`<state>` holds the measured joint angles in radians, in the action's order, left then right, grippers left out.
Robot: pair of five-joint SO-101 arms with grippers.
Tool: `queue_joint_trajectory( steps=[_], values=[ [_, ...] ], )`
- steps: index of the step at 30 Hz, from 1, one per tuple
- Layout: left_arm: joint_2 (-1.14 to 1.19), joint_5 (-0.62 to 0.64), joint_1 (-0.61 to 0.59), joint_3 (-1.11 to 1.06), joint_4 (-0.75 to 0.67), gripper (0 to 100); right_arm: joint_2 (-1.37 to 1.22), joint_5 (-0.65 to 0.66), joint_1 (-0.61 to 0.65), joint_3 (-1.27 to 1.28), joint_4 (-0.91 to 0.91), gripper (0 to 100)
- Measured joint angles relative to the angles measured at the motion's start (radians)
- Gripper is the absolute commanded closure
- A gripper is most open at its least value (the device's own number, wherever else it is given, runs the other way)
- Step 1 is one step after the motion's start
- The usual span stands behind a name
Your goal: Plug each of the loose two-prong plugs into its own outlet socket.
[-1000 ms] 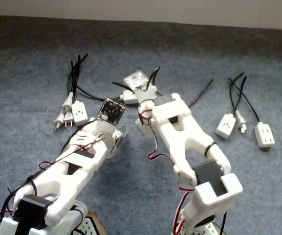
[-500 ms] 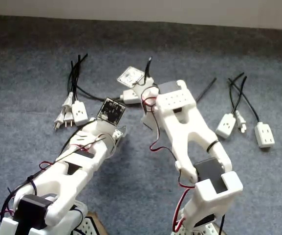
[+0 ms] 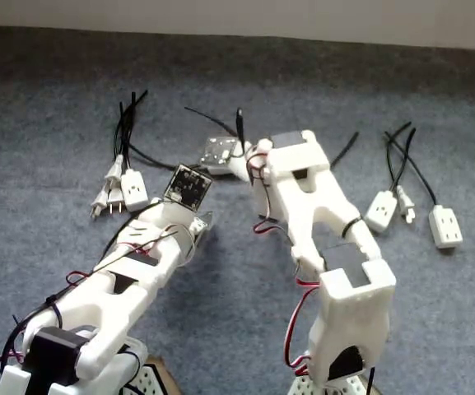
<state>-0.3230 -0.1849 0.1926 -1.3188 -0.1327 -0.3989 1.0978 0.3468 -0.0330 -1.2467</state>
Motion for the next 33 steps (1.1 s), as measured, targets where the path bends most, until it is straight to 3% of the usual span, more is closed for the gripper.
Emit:
queue_joint_trajectory(
  steps=[11,13,19,22,28,33],
  values=[
    [0.0,0.0,0.0,0.0,0.0,79,-0.086,0.104,-0.049,-0.15,-0.023,68.4],
    [0.0,0.0,0.0,0.0,0.0,79,-0.1,0.104,-0.051,-0.152,-0.023,72.4],
    [0.0,0.0,0.0,0.0,0.0,79,-0.155,0.104,-0.052,-0.155,-0.005,97.9],
    [0.0,0.0,0.0,0.0,0.0,79,-0.158,0.101,-0.051,-0.183,-0.003,98.4],
    [0.0,0.0,0.0,0.0,0.0,79,-0.176,-0.058,-0.055,-0.354,0.011,99.1],
    [0.0,0.0,0.0,0.0,0.0,79,-0.176,-0.178,-0.054,-0.422,0.161,99.1]
  ],
)
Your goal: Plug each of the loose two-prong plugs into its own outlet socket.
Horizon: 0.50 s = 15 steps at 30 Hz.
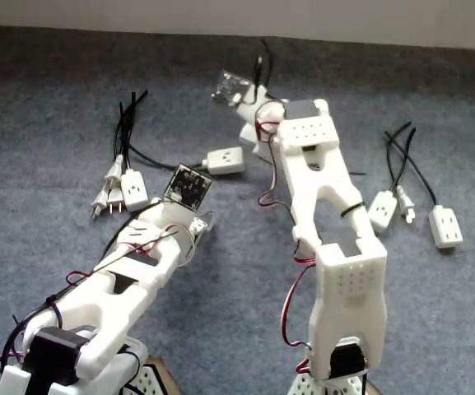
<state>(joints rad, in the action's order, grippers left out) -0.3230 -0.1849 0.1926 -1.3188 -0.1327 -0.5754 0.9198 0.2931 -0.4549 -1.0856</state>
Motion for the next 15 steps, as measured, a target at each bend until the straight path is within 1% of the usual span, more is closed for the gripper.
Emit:
queue_joint_trajectory(
  steps=[4,8,11,15],
  values=[
    [0.0,0.0,0.002,0.0,0.0,79,-0.011,-0.069,-0.009,-0.014,0.127,99.1],
    [0.0,0.0,0.002,0.0,0.0,79,-0.11,-0.109,-0.009,-0.091,0.224,98.7],
    [0.0,0.0,0.002,0.0,0.0,79,-0.229,-0.195,-0.014,-0.215,0.267,92.9],
    [0.0,0.0,0.002,0.0,0.0,79,-0.413,-0.322,-0.028,-0.454,0.282,85.8]
  ],
)
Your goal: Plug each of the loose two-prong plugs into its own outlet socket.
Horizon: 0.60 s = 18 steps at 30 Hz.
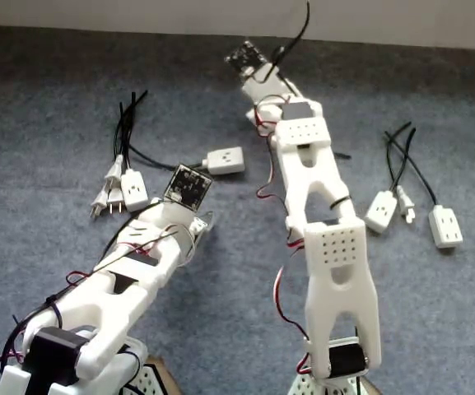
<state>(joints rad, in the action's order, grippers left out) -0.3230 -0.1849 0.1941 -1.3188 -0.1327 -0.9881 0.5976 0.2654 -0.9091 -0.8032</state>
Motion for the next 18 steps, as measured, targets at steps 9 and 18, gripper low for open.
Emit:
queue_joint_trajectory(
  steps=[9,18],
  values=[
    [0.0,0.0,0.0,0.0,0.0,78,-0.278,-0.169,-0.023,-0.354,-0.017,73.4],
    [0.0,0.0,0.0,0.0,0.0,78,-0.242,-0.239,-0.043,-0.672,-0.318,73.3]
  ],
)
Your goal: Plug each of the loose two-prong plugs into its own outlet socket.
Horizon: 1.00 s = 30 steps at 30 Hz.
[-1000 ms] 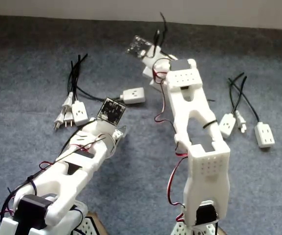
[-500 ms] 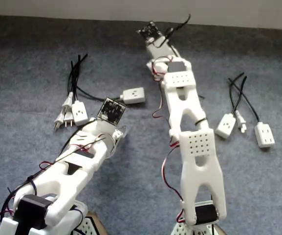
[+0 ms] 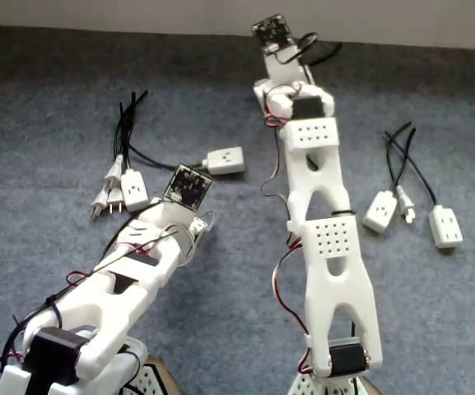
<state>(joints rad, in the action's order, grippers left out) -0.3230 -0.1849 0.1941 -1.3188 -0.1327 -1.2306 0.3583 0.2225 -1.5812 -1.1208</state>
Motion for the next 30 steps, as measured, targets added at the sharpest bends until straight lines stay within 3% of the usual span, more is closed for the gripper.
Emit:
queue_joint_trajectory(
  steps=[4,12,19,30],
  values=[
    [0.0,0.0,0.0,0.0,0.0,78,0.106,-0.002,-0.077,-0.061,-0.216,73.4],
    [0.0,0.0,0.0,0.0,0.0,79,0.253,-0.003,-0.35,-0.066,-0.574,73.5],
    [0.0,0.0,0.0,0.0,0.0,79,0.376,0.009,-0.6,-0.009,-0.595,73.5],
    [0.0,0.0,0.0,0.0,0.0,79,0.58,0.295,-0.827,0.615,-0.597,73.5]
  ],
)
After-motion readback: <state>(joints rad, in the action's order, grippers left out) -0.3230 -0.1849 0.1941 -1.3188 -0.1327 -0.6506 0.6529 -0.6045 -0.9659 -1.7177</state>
